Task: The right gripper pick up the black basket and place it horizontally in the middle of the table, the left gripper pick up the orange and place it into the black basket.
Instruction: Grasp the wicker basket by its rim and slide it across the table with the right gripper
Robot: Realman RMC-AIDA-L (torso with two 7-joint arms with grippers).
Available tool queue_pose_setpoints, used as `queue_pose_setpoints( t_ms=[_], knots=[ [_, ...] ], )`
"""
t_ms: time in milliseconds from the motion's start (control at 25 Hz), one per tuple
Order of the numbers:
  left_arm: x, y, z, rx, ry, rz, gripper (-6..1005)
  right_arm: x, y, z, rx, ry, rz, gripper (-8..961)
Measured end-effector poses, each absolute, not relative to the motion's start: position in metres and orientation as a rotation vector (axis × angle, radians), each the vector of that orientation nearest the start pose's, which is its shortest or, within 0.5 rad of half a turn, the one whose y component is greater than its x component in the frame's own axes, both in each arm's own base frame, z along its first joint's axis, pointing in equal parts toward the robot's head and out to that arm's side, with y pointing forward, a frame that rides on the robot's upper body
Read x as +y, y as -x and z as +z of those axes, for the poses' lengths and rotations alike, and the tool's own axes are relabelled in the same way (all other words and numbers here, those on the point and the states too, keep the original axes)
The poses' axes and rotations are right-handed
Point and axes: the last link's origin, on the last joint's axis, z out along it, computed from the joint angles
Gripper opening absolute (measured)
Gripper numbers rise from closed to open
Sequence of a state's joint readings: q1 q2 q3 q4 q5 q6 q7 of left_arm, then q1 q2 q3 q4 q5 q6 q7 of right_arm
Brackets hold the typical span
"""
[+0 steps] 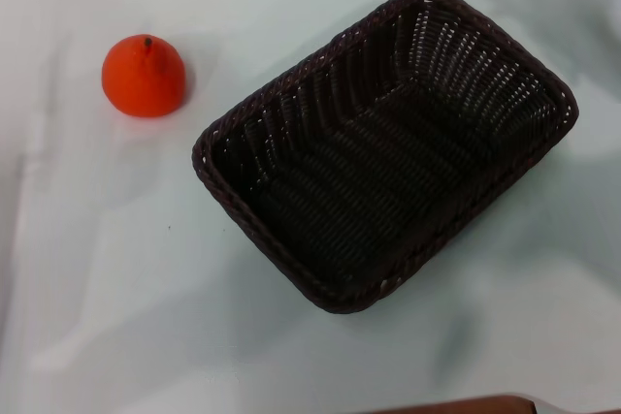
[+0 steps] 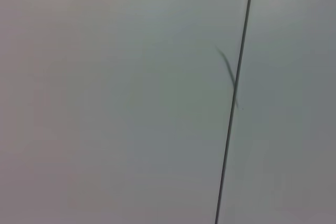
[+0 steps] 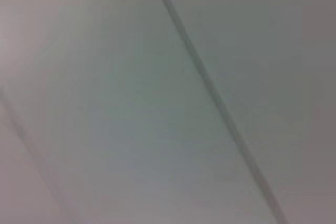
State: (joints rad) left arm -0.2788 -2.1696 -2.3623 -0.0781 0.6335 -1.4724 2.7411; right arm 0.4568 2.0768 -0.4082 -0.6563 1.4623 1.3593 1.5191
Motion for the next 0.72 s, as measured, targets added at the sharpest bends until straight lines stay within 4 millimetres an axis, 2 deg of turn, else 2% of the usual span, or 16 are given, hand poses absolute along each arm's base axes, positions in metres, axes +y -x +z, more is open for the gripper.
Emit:
queue_pose_setpoints(
  t_ms=[240,440,560,720],
  knots=[
    [0.264,0.35,0.005,-0.598,1.408,-0.901,906,0.359,-0.272,0.109,-2.237,1.243,-0.661,712],
    [0.266,0.351,0.005,-0.6,1.411,-0.888,906,0.364,-0.254,0.12,-2.433,1.52,-0.672,697],
    [0.267,0.352,0.005,-0.604,1.412,-0.885,906,0.368,-0.249,0.117,-2.493,1.599,-0.698,688],
    [0.265,0.352,0.003,-0.611,1.41,-0.883,906,0.375,-0.245,0.097,-2.546,1.642,-0.649,677]
  ],
)
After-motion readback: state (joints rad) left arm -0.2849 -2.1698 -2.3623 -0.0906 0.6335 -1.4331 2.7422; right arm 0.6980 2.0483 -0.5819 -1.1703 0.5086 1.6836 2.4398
